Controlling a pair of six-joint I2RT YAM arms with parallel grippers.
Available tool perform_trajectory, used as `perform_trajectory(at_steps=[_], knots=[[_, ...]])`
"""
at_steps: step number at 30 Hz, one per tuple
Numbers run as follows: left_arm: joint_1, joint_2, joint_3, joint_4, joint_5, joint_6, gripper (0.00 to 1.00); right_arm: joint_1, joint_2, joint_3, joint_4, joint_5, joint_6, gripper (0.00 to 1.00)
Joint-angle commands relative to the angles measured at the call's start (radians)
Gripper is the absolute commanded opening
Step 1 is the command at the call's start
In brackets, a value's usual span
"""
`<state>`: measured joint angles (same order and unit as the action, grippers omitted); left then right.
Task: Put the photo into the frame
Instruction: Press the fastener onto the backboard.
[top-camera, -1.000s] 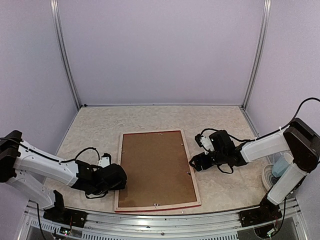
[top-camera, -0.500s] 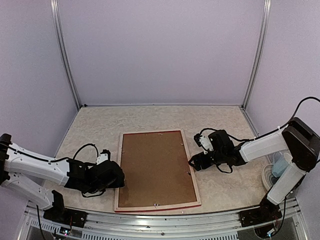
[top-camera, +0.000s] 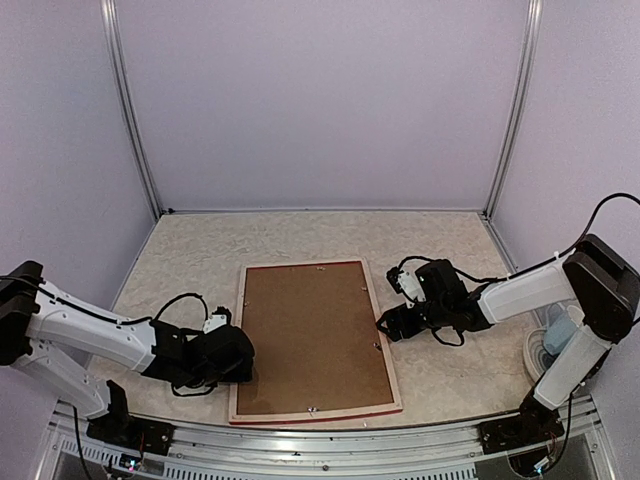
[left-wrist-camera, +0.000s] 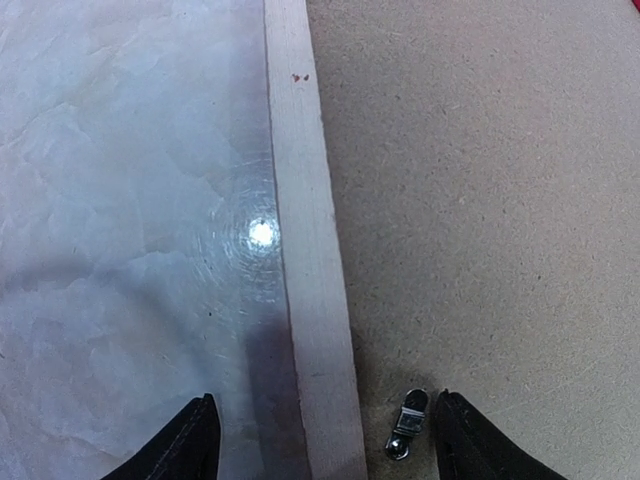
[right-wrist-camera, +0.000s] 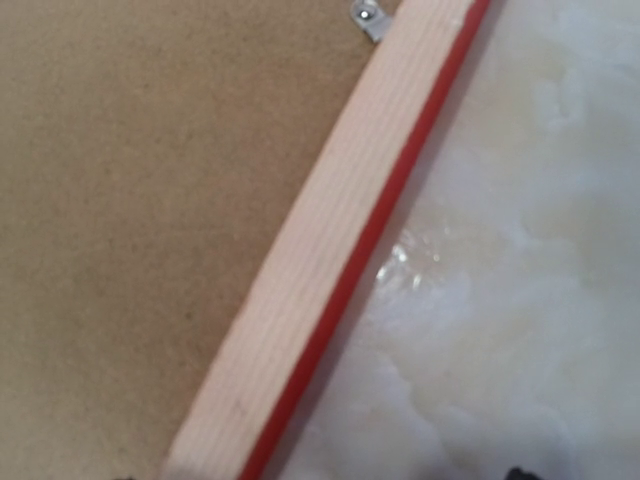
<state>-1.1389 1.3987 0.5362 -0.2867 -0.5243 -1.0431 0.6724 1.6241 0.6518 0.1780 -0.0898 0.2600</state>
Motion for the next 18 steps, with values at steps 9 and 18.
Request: perform_trajectory(at_steps=[9, 18], knots=[[0.036, -0.022, -0.038, 0.045, 0.04, 0.007, 0.61, 0.016, 0.029, 0.001, -0.051, 0.018, -0.011, 0.78], [0.031, 0.019, -0.038, 0.066, 0.082, 0.024, 0.6, 0.018, 0.031, 0.002, -0.05, 0.021, -0.013, 0.78]])
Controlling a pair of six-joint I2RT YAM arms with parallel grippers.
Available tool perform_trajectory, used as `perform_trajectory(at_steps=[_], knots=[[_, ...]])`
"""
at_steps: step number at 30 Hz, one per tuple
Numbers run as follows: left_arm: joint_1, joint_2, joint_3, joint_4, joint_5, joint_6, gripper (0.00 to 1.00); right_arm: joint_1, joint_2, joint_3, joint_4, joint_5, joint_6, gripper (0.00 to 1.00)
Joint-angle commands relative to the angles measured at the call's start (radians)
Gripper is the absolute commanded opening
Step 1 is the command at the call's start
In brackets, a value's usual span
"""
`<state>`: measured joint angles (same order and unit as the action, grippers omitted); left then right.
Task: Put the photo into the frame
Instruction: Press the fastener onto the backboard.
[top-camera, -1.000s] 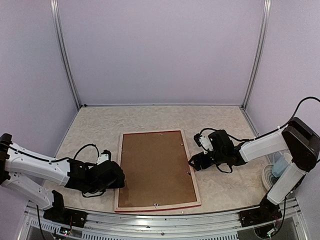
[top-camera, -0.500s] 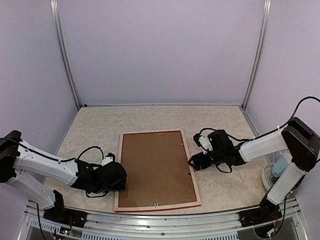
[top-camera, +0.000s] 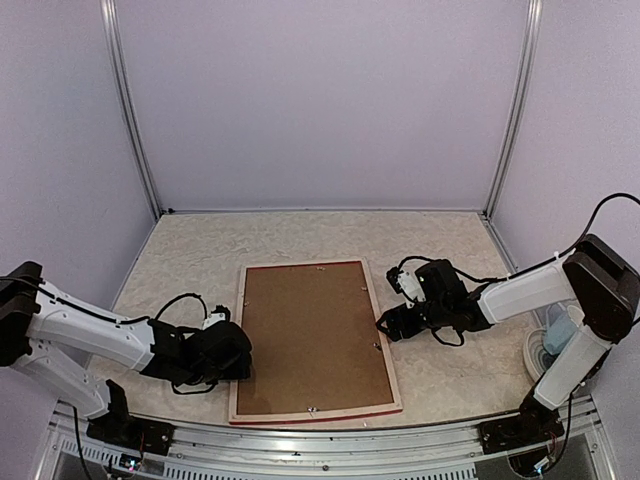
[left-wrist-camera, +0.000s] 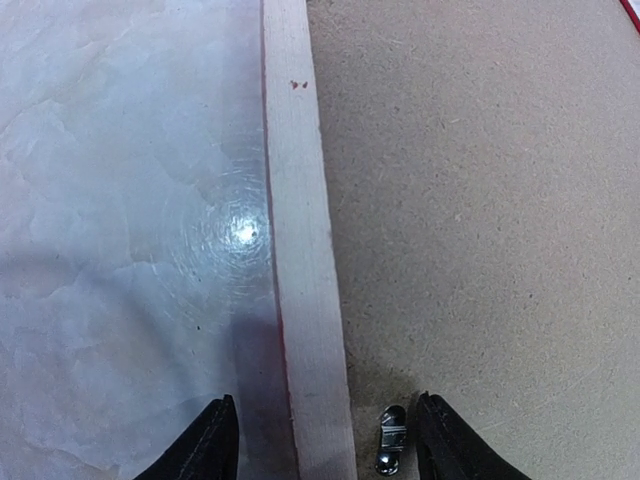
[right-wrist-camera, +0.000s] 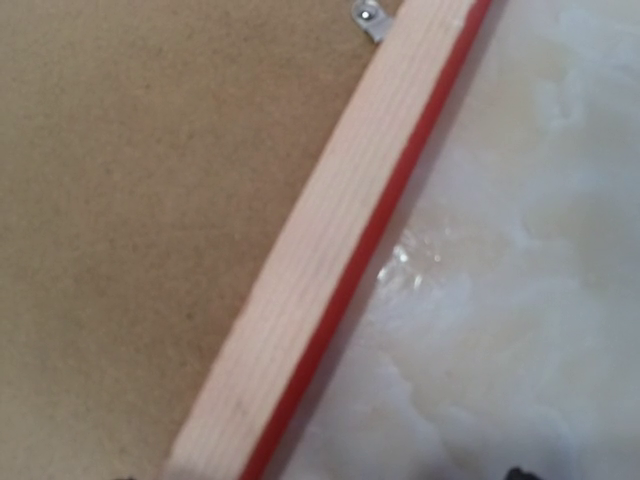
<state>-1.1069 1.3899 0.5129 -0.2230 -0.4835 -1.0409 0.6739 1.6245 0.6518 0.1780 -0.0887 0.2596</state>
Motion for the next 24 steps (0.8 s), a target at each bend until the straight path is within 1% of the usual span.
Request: perform_trajectory(at_steps=[1, 4, 6, 13, 24], knots=[[-0.001, 0.034, -0.014, 0.001, 0.045, 0.021, 0.58, 0.016, 0.031, 0.002, -0.05, 0.019, -0.013, 0.78], [-0.003, 0.041, -0.019, -0.003, 0.051, 0.013, 0.53, 0.016, 0.031, 0.003, -0.051, 0.019, -0.013, 0.78], [-0.003, 0.043, -0.028, -0.001, 0.056, 0.006, 0.51, 0.016, 0.031, 0.002, -0.052, 0.02, -0.013, 0.78], [-0.013, 0.042, -0.048, 0.003, 0.069, -0.012, 0.47, 0.016, 0.034, 0.003, -0.052, 0.02, -0.013, 0.78], [-0.026, -0.014, -0.02, -0.069, 0.048, -0.013, 0.39, 0.018, 0.038, 0.006, -0.054, 0.02, -0.012, 0.78]])
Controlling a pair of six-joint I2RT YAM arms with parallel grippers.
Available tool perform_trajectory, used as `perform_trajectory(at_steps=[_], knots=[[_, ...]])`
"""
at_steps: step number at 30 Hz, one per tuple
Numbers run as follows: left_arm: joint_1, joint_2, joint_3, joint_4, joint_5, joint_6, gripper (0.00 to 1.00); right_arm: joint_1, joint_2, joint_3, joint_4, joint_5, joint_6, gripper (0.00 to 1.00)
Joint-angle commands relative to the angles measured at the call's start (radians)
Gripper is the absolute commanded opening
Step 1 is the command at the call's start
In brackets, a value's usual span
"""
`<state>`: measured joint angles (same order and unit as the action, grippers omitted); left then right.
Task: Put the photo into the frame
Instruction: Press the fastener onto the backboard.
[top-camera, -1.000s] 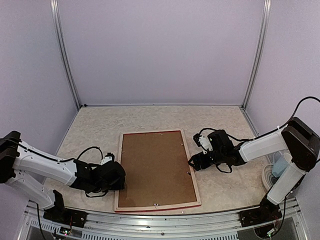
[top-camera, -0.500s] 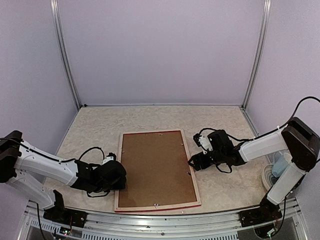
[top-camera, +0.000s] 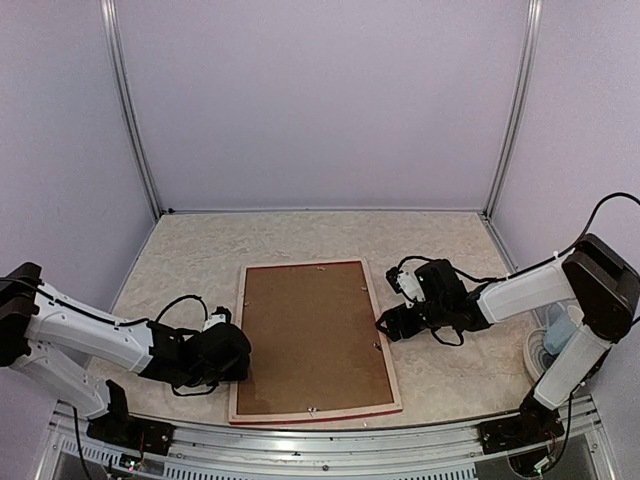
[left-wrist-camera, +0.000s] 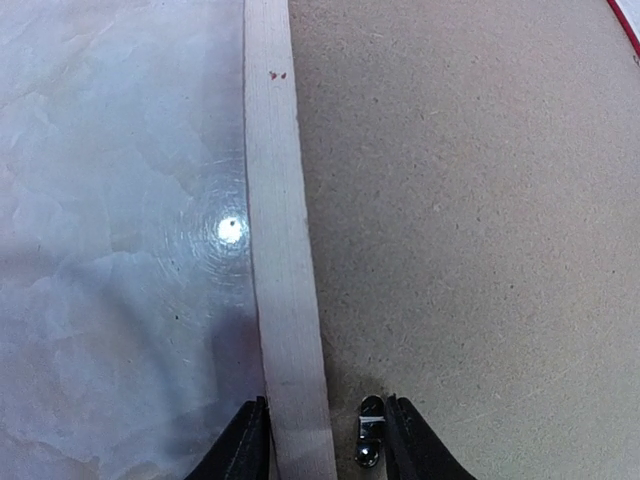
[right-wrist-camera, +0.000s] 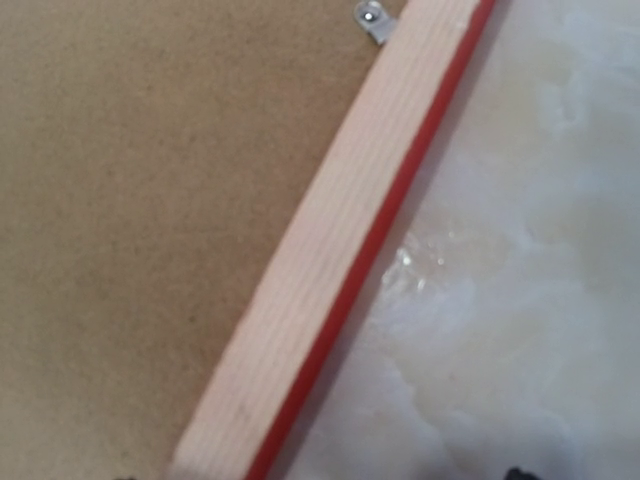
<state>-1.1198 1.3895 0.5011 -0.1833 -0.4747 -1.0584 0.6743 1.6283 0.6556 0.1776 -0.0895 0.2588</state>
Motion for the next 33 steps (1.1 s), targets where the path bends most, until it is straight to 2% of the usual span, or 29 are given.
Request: perform_trajectory(at_steps=[1, 15, 33], knots=[[-0.013, -0.018, -0.006, -0.111, 0.039, 0.006, 0.39, 0.018, 0.035, 0.003, -0.054, 0.021, -0.011, 0.78], [-0.014, 0.004, 0.001, -0.119, 0.037, 0.012, 0.34, 0.019, 0.039, 0.004, -0.054, 0.02, -0.012, 0.78], [-0.014, -0.016, 0.016, -0.137, 0.023, 0.024, 0.13, 0.022, 0.048, 0.008, -0.056, 0.02, -0.012, 0.78]])
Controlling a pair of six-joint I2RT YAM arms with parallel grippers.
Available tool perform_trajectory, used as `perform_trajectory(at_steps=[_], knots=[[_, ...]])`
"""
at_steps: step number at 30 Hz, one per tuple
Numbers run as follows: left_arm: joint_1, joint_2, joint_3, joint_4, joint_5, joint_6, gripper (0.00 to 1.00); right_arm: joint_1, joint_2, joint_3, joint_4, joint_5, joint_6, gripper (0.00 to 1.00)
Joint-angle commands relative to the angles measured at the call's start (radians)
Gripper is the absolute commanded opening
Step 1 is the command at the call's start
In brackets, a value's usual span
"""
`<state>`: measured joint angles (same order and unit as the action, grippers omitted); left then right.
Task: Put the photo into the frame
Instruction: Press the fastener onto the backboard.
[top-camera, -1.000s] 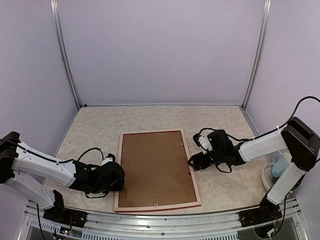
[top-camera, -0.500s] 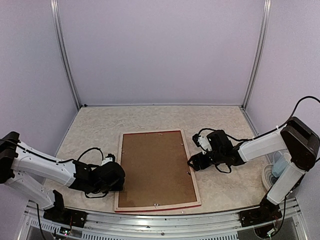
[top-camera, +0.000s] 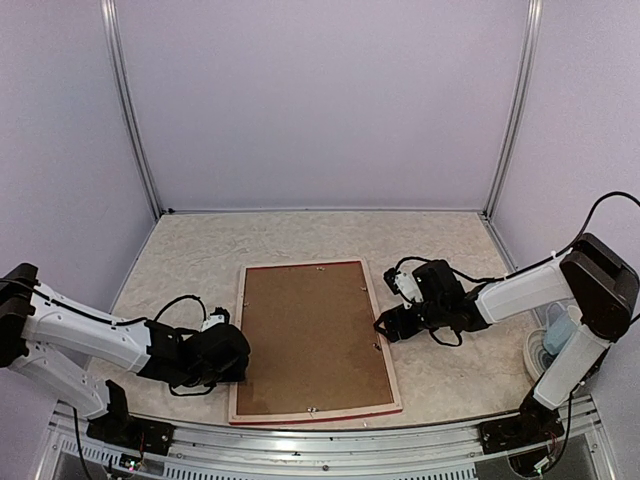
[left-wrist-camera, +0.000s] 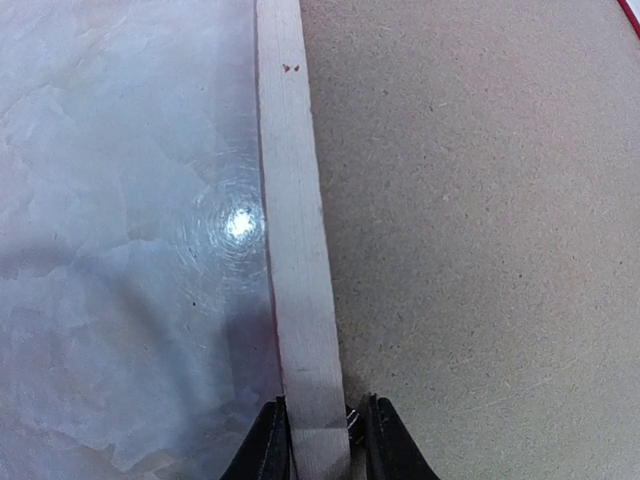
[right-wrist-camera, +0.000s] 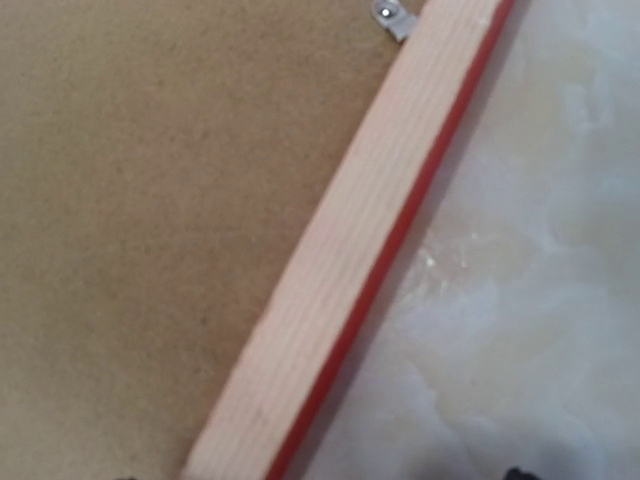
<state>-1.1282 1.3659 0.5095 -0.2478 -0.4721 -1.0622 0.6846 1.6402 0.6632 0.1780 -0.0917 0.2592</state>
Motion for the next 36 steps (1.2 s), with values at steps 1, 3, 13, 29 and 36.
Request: perform_trajectory(at_steps=[1, 3, 13, 29, 36], knots=[[-0.004, 0.01, 0.011, -0.074, 0.019, 0.03, 0.11, 0.011, 0.036, 0.001, -0.057, 0.022, -0.012, 0.78], [-0.004, 0.012, 0.018, -0.08, 0.015, 0.038, 0.08, 0.011, 0.036, 0.001, -0.056, 0.023, -0.013, 0.78], [0.021, -0.046, 0.038, -0.116, -0.017, 0.046, 0.3, 0.013, 0.038, 0.003, -0.059, 0.025, -0.014, 0.78], [0.055, 0.017, 0.054, -0.06, 0.018, 0.079, 0.47, 0.015, 0.033, 0.003, -0.063, 0.025, -0.013, 0.78], [0.053, 0.031, 0.047, -0.061, 0.015, 0.072, 0.35, 0.016, 0.033, 0.003, -0.061, 0.024, -0.014, 0.77]])
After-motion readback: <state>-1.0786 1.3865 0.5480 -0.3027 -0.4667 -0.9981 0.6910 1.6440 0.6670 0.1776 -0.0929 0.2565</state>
